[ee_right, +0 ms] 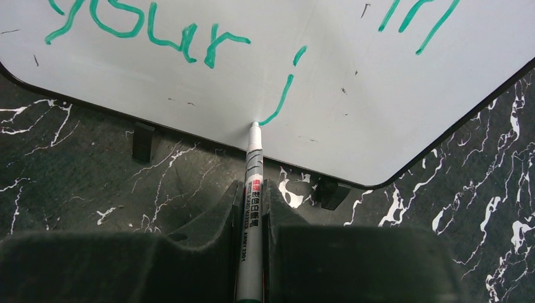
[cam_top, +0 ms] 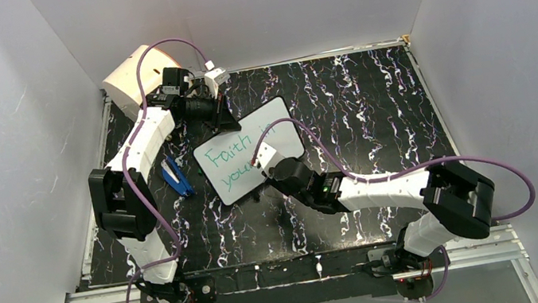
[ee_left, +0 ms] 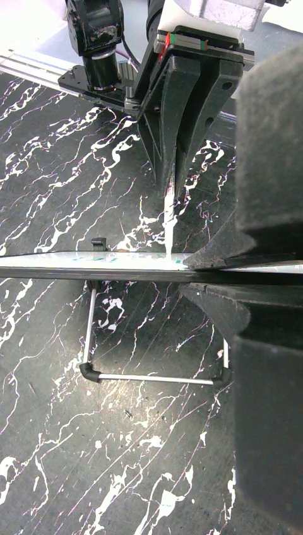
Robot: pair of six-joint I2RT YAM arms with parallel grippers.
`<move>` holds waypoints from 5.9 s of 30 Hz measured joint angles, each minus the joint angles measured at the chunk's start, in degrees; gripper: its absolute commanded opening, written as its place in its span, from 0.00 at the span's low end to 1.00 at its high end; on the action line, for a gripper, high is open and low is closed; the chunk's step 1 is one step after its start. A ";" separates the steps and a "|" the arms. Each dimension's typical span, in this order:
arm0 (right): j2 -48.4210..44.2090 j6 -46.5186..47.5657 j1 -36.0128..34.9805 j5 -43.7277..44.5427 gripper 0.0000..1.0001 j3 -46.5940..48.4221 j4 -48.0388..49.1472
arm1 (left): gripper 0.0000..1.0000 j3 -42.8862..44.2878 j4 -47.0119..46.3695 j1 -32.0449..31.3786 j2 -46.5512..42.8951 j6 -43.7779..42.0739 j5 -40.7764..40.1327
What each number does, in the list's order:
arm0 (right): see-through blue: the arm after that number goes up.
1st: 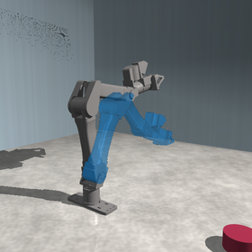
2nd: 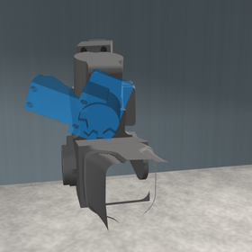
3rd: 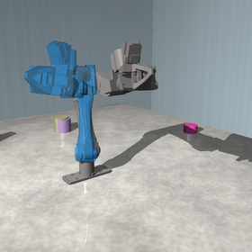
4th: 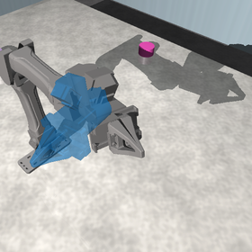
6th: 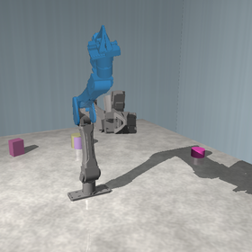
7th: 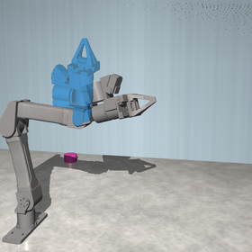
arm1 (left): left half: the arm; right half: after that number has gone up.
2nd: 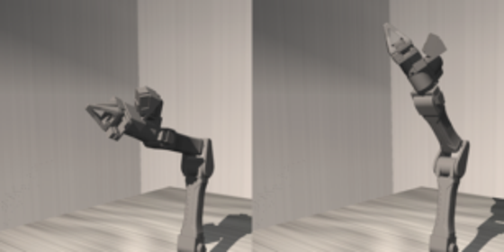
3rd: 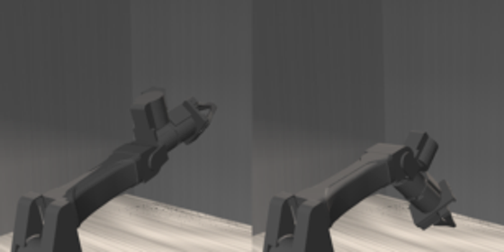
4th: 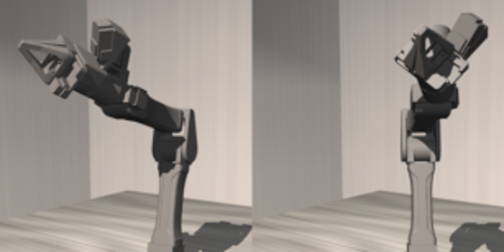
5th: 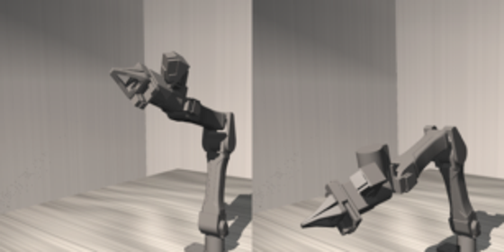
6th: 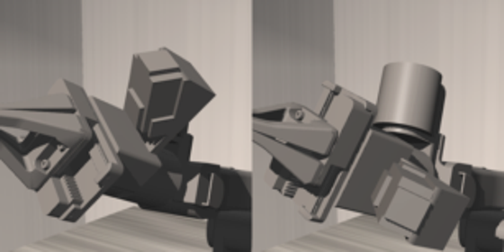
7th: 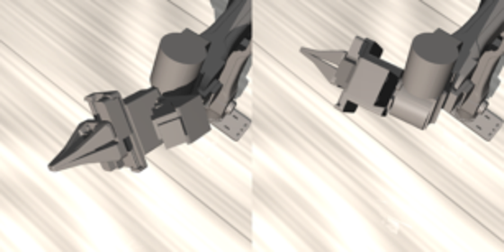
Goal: Write a sentence on the whiteboard
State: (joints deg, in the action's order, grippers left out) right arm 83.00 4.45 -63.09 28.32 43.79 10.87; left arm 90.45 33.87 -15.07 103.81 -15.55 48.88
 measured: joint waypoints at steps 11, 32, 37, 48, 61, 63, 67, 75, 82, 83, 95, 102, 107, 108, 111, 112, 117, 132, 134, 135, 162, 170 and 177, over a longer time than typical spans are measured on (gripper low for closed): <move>-0.04 -0.76 -0.11 -0.66 0.00 0.04 1.36 | 0.00 0.00 0.00 0.00 0.00 0.00 -0.02; -5.51 -1.22 0.11 3.98 0.00 -1.84 5.66 | 0.00 0.00 0.02 -0.04 0.00 0.20 -0.20; -5.55 -1.22 0.81 5.18 0.00 -2.38 6.08 | 0.00 0.00 0.00 -0.04 0.00 0.31 -0.20; -5.68 -1.22 1.25 5.79 0.00 -2.45 7.37 | 0.00 0.00 -0.02 -0.04 0.00 0.61 -0.26; -5.68 -1.07 1.25 5.53 0.00 -2.45 9.27 | 0.00 0.00 -0.02 -0.04 0.00 0.74 -0.28; -5.68 -1.05 1.25 5.27 0.00 -2.45 9.53 | 0.00 0.00 -0.02 -0.04 0.00 0.76 -0.31; -5.66 -0.94 1.25 4.57 0.00 -2.45 10.23 | 0.00 0.00 -0.02 -0.04 0.00 0.79 -0.31; -4.35 -1.03 1.25 4.52 0.00 -2.45 10.16 | 0.00 0.00 -0.04 -0.04 0.00 0.81 -0.31; -2.47 -1.05 1.27 4.74 0.00 -2.45 9.90 | 0.00 0.00 -0.04 -0.04 0.00 0.81 -0.31; -2.47 -1.05 1.38 4.74 0.00 -2.45 9.97 | 0.00 0.00 -0.04 -0.04 0.00 0.81 -0.31; -2.14 -1.14 1.97 4.74 0.00 -2.45 10.34 | 0.00 0.00 -0.04 -0.04 0.00 0.81 -0.31; -1.95 -1.14 1.97 4.46 0.00 -2.45 10.32 | 0.00 0.00 -0.07 -0.04 0.00 0.81 -0.37; -1.92 -1.20 1.97 3.78 0.00 -2.45 10.14 | 0.00 0.00 -0.09 -0.04 0.00 0.81 -0.39; -1.92 -1.22 1.95 3.61 0.00 -2.45 10.08 | 0.00 0.00 -0.09 -0.04 0.00 0.81 -0.39; -1.90 -1.29 1.95 3.15 0.00 -2.45 9.77 | 0.00 0.00 -0.15 -0.04 0.00 0.81 -0.42; -1.90 -1.31 1.95 3.10 0.00 -2.45 9.66 | 0.00 0.00 -0.15 -0.04 0.00 0.81 -0.42; -1.90 -1.57 1.95 2.95 0.00 -2.45 8.81 | 0.00 0.00 -0.17 -0.04 0.00 0.81 -0.44; -1.90 -2.56 1.95 3.13 0.00 -2.45 8.52 | 0.00 0.00 -0.17 -0.04 0.00 0.81 -0.46; -1.90 -2.62 1.95 3.10 0.00 -2.45 8.50 | 0.00 0.00 -0.17 -0.04 0.00 0.81 -0.48; -1.90 -2.67 1.95 3.08 0.00 -2.45 8.41 | 0.00 0.00 -0.17 -0.04 0.00 0.81 -0.48; -1.88 -3.02 1.90 5.99 0.00 -4.28 7.54 | 0.00 0.00 -0.22 -0.04 0.00 1.03 -0.46; -1.90 -2.71 1.90 6.29 0.00 -4.31 9.18 | 0.00 0.00 -0.22 -0.04 0.00 1.01 -0.44; -1.90 -2.25 1.92 6.49 0.00 -4.31 11.02 | 0.00 0.00 -0.22 -0.04 0.00 1.03 -0.44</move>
State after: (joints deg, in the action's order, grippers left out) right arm 81.10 2.20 -61.17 34.81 39.48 21.89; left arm 90.45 33.65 -15.11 103.81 -14.52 48.45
